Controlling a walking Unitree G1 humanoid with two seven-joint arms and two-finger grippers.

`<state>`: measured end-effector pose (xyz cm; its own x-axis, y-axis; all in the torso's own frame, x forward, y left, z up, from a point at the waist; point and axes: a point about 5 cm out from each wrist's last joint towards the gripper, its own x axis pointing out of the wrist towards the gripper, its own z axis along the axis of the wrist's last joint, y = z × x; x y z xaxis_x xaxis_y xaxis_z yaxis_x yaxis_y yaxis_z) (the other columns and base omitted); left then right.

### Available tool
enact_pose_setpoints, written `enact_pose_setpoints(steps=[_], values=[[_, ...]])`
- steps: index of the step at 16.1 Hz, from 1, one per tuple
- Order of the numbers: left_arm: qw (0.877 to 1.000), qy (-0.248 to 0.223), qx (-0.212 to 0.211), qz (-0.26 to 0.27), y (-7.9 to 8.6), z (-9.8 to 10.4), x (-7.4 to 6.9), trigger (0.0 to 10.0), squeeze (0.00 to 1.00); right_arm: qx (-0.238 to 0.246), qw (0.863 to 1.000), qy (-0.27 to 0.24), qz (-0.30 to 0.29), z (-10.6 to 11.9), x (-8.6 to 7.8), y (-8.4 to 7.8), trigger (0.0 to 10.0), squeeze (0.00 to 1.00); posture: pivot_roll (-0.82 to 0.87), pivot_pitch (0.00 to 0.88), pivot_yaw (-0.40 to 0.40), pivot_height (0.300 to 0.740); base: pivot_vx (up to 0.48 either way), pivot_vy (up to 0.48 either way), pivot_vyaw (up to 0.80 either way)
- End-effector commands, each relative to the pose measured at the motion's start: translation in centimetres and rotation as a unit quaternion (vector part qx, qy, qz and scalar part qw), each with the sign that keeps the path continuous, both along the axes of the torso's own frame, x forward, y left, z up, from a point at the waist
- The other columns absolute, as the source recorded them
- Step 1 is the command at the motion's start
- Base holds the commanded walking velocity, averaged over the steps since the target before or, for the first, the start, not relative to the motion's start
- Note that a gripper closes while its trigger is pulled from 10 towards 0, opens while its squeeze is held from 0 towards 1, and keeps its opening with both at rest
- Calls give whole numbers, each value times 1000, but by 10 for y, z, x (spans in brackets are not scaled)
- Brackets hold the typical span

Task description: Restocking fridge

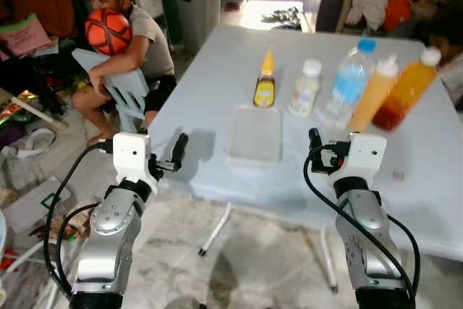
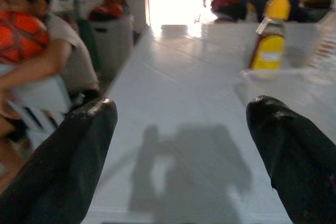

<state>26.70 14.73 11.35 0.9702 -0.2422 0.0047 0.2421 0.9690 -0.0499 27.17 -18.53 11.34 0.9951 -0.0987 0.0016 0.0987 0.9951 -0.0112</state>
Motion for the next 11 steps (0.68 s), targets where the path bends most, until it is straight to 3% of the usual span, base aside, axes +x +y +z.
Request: enact_pose_setpoints(steps=[1,7,11], values=[[1000,-12,4,-10,-4,5,1,10000,0,-3,1000,-6,-4,3,0,-2,10000,0,-16,0,18,740,0,0,0],[1000,-14,11,-13,-6,6,-1,10000,0,0,1000,-6,-8,3,-2,-4,10000,0,-16,0,18,740,0,0,0],[1000,-14,18,-14,-5,6,-2,10000,0,30,1000,2,-6,4,6,-13,10000,0,-7,0,26,740,0,0,0]])
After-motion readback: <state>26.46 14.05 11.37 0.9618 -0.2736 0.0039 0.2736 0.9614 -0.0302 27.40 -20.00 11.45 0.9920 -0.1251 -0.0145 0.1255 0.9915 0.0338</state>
